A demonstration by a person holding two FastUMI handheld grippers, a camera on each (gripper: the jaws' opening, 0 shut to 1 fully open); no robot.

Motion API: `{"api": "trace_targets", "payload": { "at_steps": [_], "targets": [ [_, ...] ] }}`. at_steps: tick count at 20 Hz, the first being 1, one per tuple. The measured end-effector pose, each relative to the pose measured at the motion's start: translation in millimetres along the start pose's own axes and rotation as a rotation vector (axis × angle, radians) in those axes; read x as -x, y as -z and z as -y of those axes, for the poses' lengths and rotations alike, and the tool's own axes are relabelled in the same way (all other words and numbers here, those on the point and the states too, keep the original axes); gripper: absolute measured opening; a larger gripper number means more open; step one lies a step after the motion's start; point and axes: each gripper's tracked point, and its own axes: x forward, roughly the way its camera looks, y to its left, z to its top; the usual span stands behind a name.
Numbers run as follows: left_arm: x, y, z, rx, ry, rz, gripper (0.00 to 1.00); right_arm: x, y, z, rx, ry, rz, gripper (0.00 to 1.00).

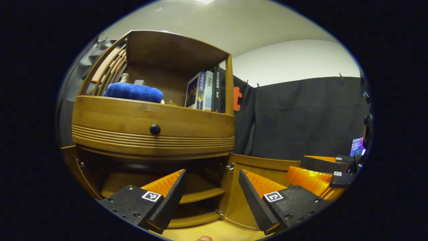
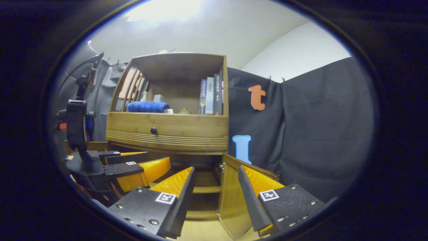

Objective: Open the right door of the double-door shoe cabinet with the right hand, and open the left door with the left hand.

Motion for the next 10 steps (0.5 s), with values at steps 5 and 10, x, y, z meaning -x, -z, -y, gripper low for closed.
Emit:
{"api": "trace_targets", "payload": {
  "at_steps": [5, 10],
  "targets": [
    [-6, 7, 65, -0.006, 0.162, -0.020, 0.95, 27, -5, 42, 0.055, 0.138, -0.002, 0.68],
    [-15, 12, 141, 0.003, 0.249, -0.031, 0.95, 49, 4, 99, 0.050, 0.191, -0.027, 0.71]
  ]
}}
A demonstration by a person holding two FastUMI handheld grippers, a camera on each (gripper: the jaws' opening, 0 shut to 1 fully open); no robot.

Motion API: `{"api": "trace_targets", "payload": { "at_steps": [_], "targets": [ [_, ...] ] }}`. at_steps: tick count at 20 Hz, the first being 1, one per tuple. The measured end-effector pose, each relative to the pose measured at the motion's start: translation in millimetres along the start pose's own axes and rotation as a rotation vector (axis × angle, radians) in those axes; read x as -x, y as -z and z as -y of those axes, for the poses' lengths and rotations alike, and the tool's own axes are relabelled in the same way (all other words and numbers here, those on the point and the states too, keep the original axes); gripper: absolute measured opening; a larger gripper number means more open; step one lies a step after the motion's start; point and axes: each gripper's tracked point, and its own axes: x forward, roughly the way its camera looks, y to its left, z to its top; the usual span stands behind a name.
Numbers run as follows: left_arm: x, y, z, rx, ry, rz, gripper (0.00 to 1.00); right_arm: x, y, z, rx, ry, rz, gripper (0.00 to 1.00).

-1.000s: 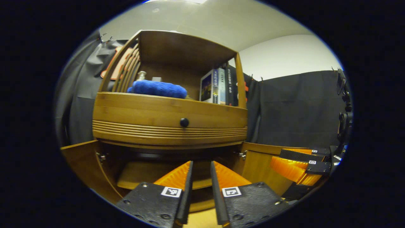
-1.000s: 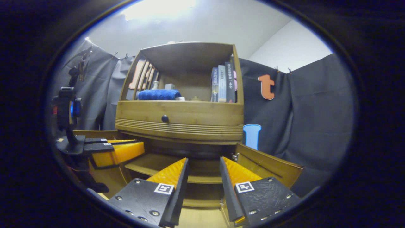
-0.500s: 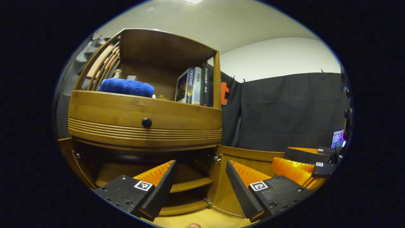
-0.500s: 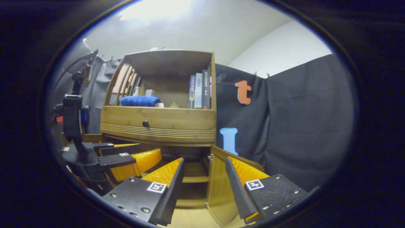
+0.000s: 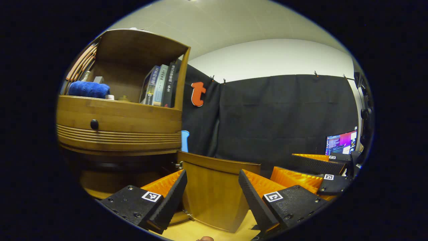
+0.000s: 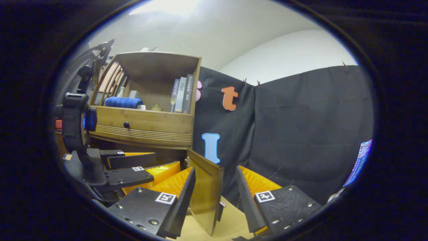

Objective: Open the right door of the double-door shoe cabinet with the right hand, and open the left door with the left hand.

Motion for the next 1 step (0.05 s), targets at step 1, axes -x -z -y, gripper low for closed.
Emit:
{"api": "trace_targets", "payload": {
  "at_steps": [1],
  "targets": [
    [-7.2, 1.1, 11.9, -0.005, -0.006, -0.005, 0.92, 0.2, 3.6, 17.1, -0.005, -0.005, -0.004, 0.71]
  ]
}}
